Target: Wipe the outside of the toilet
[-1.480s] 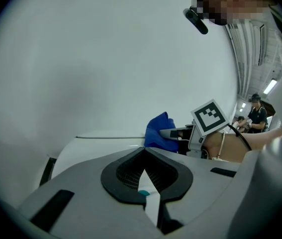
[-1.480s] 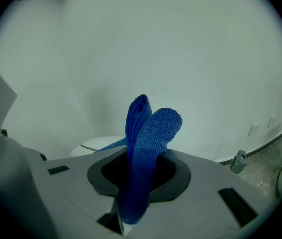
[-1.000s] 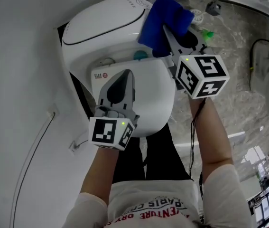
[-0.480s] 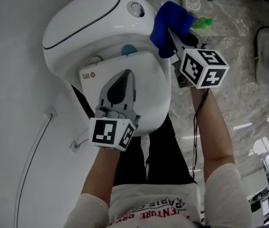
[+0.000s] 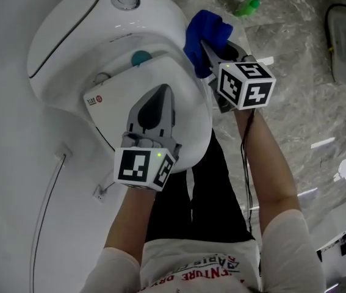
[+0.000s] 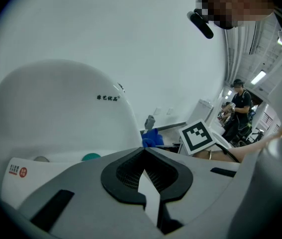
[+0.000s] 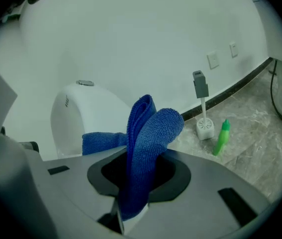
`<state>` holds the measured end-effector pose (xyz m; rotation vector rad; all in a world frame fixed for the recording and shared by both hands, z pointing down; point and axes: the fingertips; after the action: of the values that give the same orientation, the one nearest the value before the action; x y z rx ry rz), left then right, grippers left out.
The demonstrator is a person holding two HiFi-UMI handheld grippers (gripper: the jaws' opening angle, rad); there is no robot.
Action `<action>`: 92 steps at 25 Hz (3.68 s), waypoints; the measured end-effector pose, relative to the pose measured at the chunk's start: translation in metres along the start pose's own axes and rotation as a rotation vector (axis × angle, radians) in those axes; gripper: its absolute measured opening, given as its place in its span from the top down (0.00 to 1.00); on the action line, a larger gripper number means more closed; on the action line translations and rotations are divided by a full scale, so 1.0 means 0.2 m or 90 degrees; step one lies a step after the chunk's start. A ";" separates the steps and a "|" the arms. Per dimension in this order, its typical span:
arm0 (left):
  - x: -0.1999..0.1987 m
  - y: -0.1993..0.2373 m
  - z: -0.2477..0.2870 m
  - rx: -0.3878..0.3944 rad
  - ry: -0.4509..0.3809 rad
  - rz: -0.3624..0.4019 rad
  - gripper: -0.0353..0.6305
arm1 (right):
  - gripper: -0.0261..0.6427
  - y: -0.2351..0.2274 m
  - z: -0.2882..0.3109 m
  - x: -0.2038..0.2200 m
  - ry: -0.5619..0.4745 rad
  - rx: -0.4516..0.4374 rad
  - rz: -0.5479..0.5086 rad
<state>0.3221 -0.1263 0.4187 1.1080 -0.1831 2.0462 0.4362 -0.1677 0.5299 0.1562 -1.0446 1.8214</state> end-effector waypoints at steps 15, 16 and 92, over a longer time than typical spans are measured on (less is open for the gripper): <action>0.33 -0.20 -0.13 0.083 0.011 0.029 0.94 | 0.85 -0.22 -0.20 0.59 -0.005 0.107 0.078; 0.34 -0.21 -0.15 0.088 0.012 0.034 0.94 | 0.85 -0.23 -0.22 0.62 -0.009 0.113 0.090; 1.75 0.25 -1.96 -0.070 -0.013 -0.120 0.94 | 0.85 1.19 -0.62 2.66 0.146 0.097 0.230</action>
<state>-0.0745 0.2184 0.4576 1.0380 -0.1918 1.8364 0.0196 0.2530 0.5922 -0.1593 -0.8088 2.1859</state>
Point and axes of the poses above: the fingertips, and each gripper's own axes: z forward along the fingers, y to its left, x out of its underside, and after that the axes turned 7 degrees about z, right-handed
